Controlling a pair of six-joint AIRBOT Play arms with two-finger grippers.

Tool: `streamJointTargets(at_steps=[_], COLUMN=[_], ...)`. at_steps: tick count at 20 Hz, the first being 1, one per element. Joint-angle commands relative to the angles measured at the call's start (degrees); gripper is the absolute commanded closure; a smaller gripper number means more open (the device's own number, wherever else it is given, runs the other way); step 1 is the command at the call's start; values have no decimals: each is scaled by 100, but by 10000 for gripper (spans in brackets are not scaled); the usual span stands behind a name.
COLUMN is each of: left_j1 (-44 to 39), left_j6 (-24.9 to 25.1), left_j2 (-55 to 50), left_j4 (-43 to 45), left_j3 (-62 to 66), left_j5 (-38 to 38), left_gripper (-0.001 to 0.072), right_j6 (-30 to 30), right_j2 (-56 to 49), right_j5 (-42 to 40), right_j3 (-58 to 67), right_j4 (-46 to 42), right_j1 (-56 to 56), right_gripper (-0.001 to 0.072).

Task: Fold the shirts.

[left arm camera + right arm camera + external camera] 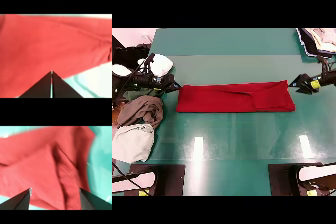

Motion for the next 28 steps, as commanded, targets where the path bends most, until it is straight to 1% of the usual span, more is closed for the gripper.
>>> streamJointTargets(at_steps=[1, 5, 9, 11, 13, 16, 17, 20, 22, 23, 25, 28], left_j1=[-240, -986, -1397, -1412, -1412, -1412, -1412, -1565, -1823, -1958, -2229, -2581], left_j6=[138, 136, 131, 129, 127, 116, 83, -234, -264, -341, -343, -494], left_j2=[-2, -2, -2, -2, -2, -2, -2, -13, -144, -284, -732, -1641], left_j4=[4, 146, 144, 149, 149, 151, 153, 262, 275, 280, 328, 339], left_j3=[26, 26, 26, 26, 26, 26, 26, 35, 186, 361, 905, 1930], left_j5=[-629, -610, -483, -472, -474, -472, -463, -35, 407, 492, 535, 529], left_gripper=[684, 684, 684, 684, 684, 684, 684, 686, 687, 687, 686, 686], right_j6=[-439, -942, -1204, -1248, -1250, -1366, -1449, -1539, -1534, -1508, -1250, -671], right_j2=[-459, -975, -1305, -1373, -1388, -1384, -1366, -1123, -713, -490, -46, 323], right_j5=[461, 466, 505, 492, 411, 330, 380, 516, 448, 396, 382, 708], right_j3=[-4, 4, 4, 4, 4, 4, 4, 4, 7, 7, 72, 717], right_j4=[177, 881, 949, 946, 946, 951, 981, 1307, 1388, 1388, 1381, 1388], right_j1=[-369, -437, -234, -74, 52, 168, 168, 186, 282, 350, 555, 1016], right_gripper=[41, 42, 46, 75, 233, 632, 692, 694, 696, 696, 697, 697])
